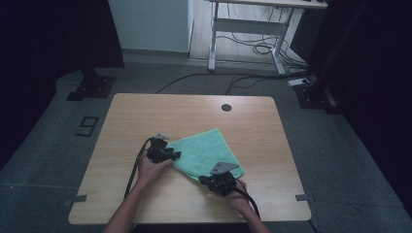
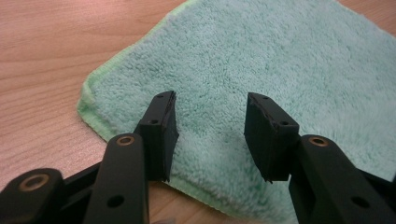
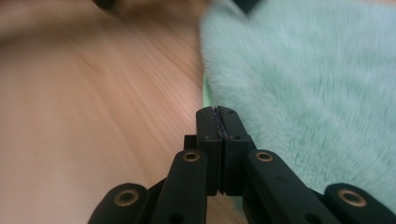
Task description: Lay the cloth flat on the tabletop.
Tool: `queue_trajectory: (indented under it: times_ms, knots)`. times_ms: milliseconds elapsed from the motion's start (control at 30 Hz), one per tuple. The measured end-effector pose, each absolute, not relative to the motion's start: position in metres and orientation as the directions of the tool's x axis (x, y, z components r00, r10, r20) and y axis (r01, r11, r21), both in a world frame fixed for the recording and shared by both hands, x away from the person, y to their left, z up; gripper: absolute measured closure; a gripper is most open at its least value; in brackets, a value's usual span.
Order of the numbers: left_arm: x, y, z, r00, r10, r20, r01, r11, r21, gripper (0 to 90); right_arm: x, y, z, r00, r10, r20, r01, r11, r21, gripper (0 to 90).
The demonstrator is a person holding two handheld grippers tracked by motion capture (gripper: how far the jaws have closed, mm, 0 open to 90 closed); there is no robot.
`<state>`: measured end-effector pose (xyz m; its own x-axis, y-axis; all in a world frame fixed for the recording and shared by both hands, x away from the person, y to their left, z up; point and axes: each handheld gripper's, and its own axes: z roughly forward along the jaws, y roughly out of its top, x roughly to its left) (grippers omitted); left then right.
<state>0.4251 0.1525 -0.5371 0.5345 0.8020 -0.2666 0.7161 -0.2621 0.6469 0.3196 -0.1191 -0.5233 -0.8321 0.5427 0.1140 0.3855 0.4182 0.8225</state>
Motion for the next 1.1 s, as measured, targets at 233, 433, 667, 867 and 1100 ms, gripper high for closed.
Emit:
queue_trajectory:
  times_ms: [233,433,667,867,1100]
  knots:
    - [0.427,0.15,-0.536,0.526,0.808,-0.266,0.722,-0.259,0.641,53.4,0.344,-0.149,-0.501,-0.763,0.628,0.151,0.407,0.286,0.867,88.9]
    - [0.427,0.151,-0.537,0.527,0.807,-0.268,0.721,-0.256,0.644,53.5,0.38,-0.162,-0.527,-0.682,0.681,0.267,0.553,0.242,0.797,86.9]
    - [0.427,0.151,-0.537,0.53,0.804,-0.27,0.72,-0.258,0.645,53.5,0.371,-0.161,-0.532,-0.697,0.645,0.314,0.576,0.243,0.781,87.4]
    - [0.428,0.151,-0.537,0.53,0.804,-0.269,0.72,-0.259,0.644,53.4,0.318,-0.144,-0.517,-0.843,0.48,0.241,0.447,0.377,0.811,85.5]
    - [0.428,0.15,-0.537,0.527,0.808,-0.262,0.719,-0.261,0.644,53.0,0.316,-0.152,-0.516,-0.823,0.55,0.143,0.39,0.365,0.845,61.6]
